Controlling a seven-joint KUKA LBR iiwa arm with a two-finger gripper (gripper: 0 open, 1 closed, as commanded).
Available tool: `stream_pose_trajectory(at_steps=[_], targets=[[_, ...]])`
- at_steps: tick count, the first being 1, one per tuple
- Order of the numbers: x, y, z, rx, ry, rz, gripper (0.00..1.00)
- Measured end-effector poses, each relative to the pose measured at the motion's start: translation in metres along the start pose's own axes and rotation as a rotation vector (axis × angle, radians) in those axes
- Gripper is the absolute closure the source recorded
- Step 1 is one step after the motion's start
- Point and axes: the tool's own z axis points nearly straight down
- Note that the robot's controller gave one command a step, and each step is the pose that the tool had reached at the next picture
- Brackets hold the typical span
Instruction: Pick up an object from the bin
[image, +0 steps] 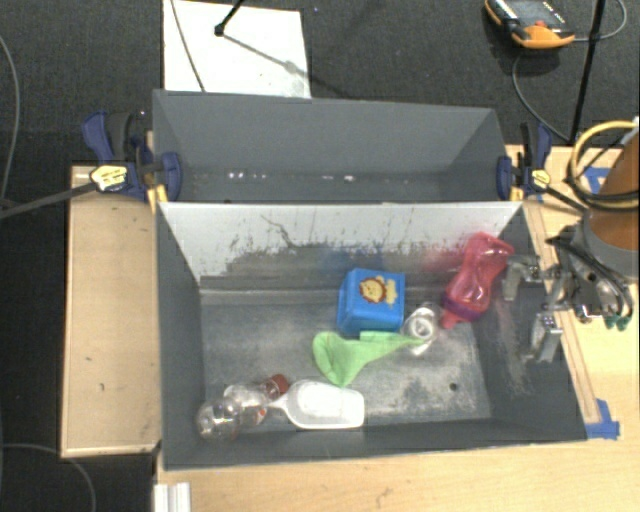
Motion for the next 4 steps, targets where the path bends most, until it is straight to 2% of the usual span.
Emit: stream_pose_trajectory(at_steps=[1, 2, 3, 4], targets=[[-0.002, 0.001, -0.005, 0.002, -0.009, -0.005, 0.00], [-0.025, 0.016, 0.055, 0.003, -0.010, -0.200, 0.00], [-0.040, 0.079, 0.147, 0.004, -0.011, -0.574, 0.00], [-0.051, 0.081, 0.129, 0.000, -0.002, -0.596, 0.00]])
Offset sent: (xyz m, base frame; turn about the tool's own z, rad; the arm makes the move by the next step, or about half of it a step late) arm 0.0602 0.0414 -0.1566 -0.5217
